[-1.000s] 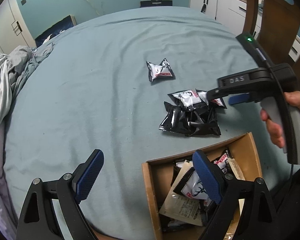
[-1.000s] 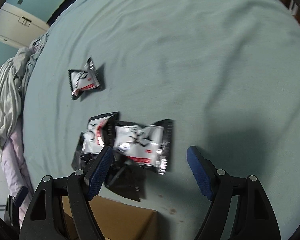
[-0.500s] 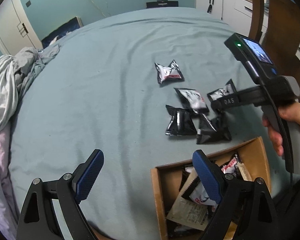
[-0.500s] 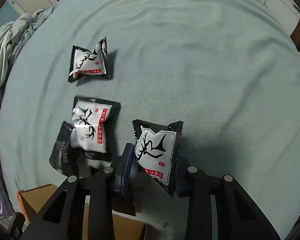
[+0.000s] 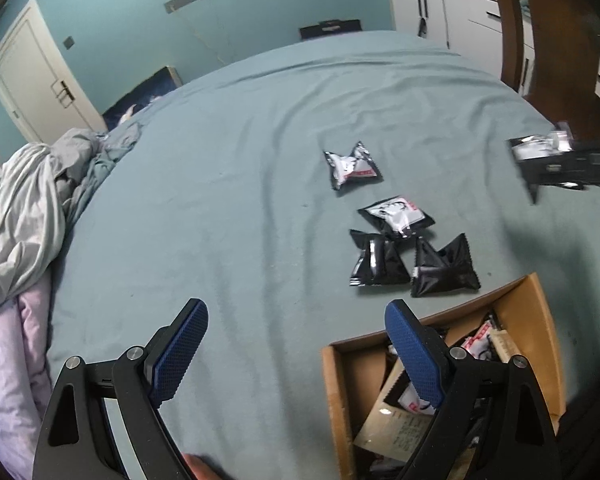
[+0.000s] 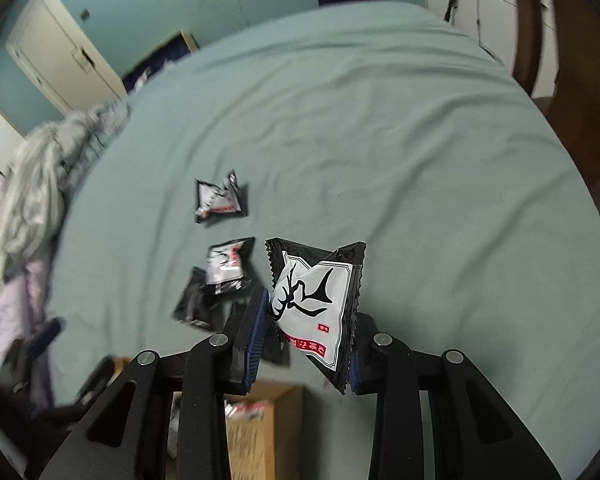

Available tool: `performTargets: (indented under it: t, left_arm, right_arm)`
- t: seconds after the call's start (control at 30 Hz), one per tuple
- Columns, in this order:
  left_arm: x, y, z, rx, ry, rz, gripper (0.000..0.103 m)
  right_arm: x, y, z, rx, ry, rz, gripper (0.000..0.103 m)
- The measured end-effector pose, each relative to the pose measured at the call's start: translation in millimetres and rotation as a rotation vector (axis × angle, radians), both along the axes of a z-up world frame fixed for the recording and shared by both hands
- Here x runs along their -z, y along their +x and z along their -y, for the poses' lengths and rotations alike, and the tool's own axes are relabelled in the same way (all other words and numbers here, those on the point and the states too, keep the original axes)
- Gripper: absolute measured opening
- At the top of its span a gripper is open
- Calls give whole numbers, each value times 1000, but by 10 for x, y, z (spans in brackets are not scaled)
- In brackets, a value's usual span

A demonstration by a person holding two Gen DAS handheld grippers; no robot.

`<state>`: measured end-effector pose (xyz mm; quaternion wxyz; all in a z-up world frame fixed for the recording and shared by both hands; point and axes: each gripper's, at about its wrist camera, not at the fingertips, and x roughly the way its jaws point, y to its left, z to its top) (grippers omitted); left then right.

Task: Organize snacks
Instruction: 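Reach both grippers toward the remaining packets and grasp a white deer packet with the right gripper, then grasp a black packet with the left gripper while the right gripper lowers its deer packet into the box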

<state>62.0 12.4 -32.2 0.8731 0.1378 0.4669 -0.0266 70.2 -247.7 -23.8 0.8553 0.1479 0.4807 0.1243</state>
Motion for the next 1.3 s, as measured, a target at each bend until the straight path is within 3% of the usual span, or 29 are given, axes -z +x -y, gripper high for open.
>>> performTargets:
  t: [0.13,0.37,0.47,0.63,0.8,0.87,0.9,1.0,1.03,1.3]
  left_arm:
    - [19,119,117,17,17,-27,92]
    - [236,496,427,56,-19,-162,92]
    - [389,640,527,53,15,-195,92]
    - [601,898,574,28,49,-250,92]
    - [914,1114,661,40,61,-404,91]
    - [1016,1139,684,46,55,-442,79]
    - [1039,1139,675,42,15,-453,74]
    - [964,1110,636,29,-69,-448,41]
    - [915,1094,625,28,-83,-438,37]
    - [255,651,296,18,-127,-292,35]
  right_arm:
    - [-69,-465,122,28,74,40,31]
    - [-131,-1162,278,45,165,121,31]
    - [-85,-1165,307,30,170,116,31]
    - [194,-800,378,60,219,-20,31]
    - [217,-653,351,65,208,-41,31]
    - [197,-672,338,63,195,-33,31]
    - [175,-688,333,64,186,-28,31]
    - [110,-765,270,68,174,-18,31]
    - [103,-764,265,69,175,-19,31]
    - [66,-807,196,68,154,-10,31]
